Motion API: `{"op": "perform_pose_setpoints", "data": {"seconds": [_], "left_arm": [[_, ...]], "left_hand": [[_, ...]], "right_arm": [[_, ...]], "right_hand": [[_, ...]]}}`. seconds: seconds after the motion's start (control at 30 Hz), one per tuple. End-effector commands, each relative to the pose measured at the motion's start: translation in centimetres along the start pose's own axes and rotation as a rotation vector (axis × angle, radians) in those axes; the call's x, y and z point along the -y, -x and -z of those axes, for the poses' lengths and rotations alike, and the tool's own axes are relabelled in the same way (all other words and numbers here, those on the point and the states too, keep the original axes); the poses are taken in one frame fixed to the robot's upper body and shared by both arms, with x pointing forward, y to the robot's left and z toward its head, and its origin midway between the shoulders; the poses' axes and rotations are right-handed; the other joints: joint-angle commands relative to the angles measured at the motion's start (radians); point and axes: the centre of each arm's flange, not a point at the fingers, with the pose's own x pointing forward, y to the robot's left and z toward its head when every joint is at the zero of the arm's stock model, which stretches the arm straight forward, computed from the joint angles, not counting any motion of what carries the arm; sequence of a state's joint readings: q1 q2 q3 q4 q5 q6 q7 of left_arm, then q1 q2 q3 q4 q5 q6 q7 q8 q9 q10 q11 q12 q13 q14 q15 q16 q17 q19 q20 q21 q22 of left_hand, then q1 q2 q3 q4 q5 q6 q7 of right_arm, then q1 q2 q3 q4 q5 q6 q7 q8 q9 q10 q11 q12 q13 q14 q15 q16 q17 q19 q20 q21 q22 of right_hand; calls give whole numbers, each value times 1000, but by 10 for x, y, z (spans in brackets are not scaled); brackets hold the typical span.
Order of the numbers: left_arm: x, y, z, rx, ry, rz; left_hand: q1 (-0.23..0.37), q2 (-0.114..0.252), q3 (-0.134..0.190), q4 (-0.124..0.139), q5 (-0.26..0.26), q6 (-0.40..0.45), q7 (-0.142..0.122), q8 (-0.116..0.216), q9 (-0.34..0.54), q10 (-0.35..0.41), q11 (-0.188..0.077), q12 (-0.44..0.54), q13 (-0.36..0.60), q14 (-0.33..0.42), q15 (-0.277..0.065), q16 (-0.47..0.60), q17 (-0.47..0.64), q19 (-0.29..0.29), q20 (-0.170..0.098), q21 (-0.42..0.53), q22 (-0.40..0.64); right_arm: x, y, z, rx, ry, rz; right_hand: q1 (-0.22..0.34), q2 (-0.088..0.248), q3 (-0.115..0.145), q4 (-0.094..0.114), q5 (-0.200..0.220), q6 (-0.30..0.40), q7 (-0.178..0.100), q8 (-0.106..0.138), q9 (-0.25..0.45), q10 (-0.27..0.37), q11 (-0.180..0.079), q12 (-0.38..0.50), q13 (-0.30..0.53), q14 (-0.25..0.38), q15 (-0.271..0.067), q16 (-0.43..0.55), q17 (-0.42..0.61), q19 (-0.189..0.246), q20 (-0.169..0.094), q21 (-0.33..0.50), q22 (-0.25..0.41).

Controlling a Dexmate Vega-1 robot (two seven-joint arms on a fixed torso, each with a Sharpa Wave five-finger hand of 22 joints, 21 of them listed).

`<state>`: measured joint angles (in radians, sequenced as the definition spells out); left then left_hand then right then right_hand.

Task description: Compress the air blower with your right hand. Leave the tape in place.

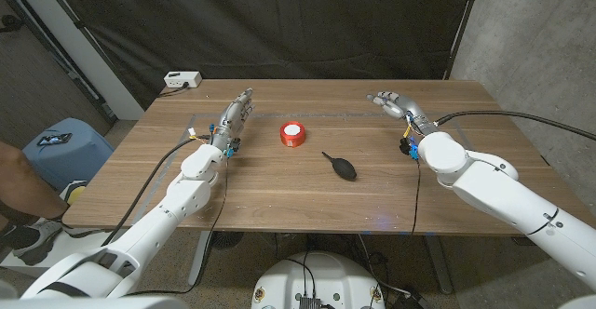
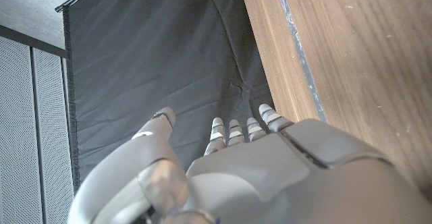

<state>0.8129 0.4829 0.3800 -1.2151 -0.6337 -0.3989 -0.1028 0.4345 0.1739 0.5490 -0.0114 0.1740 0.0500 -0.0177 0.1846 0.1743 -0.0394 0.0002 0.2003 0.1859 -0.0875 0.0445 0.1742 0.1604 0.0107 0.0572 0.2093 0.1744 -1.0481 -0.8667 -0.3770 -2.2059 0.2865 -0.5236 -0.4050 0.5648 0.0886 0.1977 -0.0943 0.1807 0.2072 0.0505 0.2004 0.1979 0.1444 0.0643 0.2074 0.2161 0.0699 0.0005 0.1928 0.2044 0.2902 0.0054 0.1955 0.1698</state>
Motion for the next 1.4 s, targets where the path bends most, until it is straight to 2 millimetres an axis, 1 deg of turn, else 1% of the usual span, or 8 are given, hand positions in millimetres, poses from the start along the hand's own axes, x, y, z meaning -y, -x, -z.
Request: {"op": "perform_pose_setpoints", "data": {"seconds": [0.03, 0.33, 0.5, 0.6, 0.7, 1.0, 1.2, 1.4], "left_arm": [[1, -2, -4, 16, -11, -6], [0, -1, -6, 26, -16, -8], [-1, 1, -7, 26, -27, -15], [-2, 2, -7, 26, -27, -19], [-3, 3, -7, 24, -34, -22], [-3, 3, -7, 29, -35, -26], [-4, 4, -7, 31, -38, -27], [-5, 4, -6, 33, -36, -28]], "left_hand": [[11, -1, 1, -4, 5, 11, 1, 3, 6, 3, -1, 7, 3, -2, -2, 2, 6, 3, 4, -4, 4], [11, -1, 1, -7, 5, 11, 0, 3, 6, 3, -2, 7, 3, -2, -2, 2, 6, 3, 4, -4, 4], [12, 0, 1, -8, 5, 12, 0, 3, 6, 4, -2, 7, 3, -2, -2, 2, 6, 3, 4, -5, 4], [12, 0, 1, -9, 5, 12, 0, 3, 6, 5, -2, 7, 3, -1, -1, 3, 6, 4, 5, -5, 4], [12, 0, 1, -10, 5, 12, 0, 3, 6, 4, -2, 7, 3, -1, -1, 3, 6, 4, 5, -5, 4], [12, 0, 1, -12, 5, 15, 0, 3, 6, 7, -3, 8, 3, 0, 0, 3, 6, 5, 5, -5, 4], [12, 1, 1, -13, 5, 16, 0, 3, 6, 9, -3, 8, 3, 1, 3, 3, 6, 5, 6, -5, 4], [12, 2, 2, -15, 5, 17, 1, 3, 6, 10, -3, 8, 3, 0, 5, 3, 6, 5, 6, -5, 4]], "right_arm": [[-6, 7, -12, -26, 105, 16], [-13, 11, -24, -28, 180, 32], [-17, 12, -30, -41, 219, 33], [-20, 14, -36, -44, 250, 37], [-22, 15, -41, -41, 253, 29], [-27, 24, -56, -61, 329, 33], [-32, 28, -65, -85, 398, 34], [-39, 31, -72, -109, 444, 11]], "right_hand": [[11, -5, 2, -10, -1, 15, 6, 12, 2, 14, 9, 9, 5, 4, 7, 5, 1, -3, -3, -5, 5], [27, -5, 7, -27, -1, 51, 35, 25, 6, 46, 33, 27, 17, 36, 27, 18, -1, 12, 20, 3, 6], [29, -17, 3, -36, -4, 71, 57, 31, 8, 71, 58, 39, 26, 61, 51, 26, -2, 32, 51, 10, 6], [29, -21, 1, -39, -4, 90, 66, 36, 8, 87, 69, 47, 31, 74, 55, 30, -2, 39, 57, 11, 6], [29, -27, -1, -42, -4, 101, 79, 37, 9, 101, 81, 54, 39, 99, 82, 38, -1, 59, 82, 17, 7], [37, -32, -1, -49, -3, 116, 102, 40, 10, 123, 106, 64, 49, 122, 103, 45, 2, 80, 98, 22, 8], [42, -39, -2, -54, -2, 127, 111, 43, 11, 144, 113, 73, 54, 138, 116, 50, 3, 92, 107, 25, 9], [51, -44, -1, -60, -1, 138, 116, 46, 11, 159, 113, 78, 57, 148, 115, 52, 4, 99, 113, 26, 9]]}}
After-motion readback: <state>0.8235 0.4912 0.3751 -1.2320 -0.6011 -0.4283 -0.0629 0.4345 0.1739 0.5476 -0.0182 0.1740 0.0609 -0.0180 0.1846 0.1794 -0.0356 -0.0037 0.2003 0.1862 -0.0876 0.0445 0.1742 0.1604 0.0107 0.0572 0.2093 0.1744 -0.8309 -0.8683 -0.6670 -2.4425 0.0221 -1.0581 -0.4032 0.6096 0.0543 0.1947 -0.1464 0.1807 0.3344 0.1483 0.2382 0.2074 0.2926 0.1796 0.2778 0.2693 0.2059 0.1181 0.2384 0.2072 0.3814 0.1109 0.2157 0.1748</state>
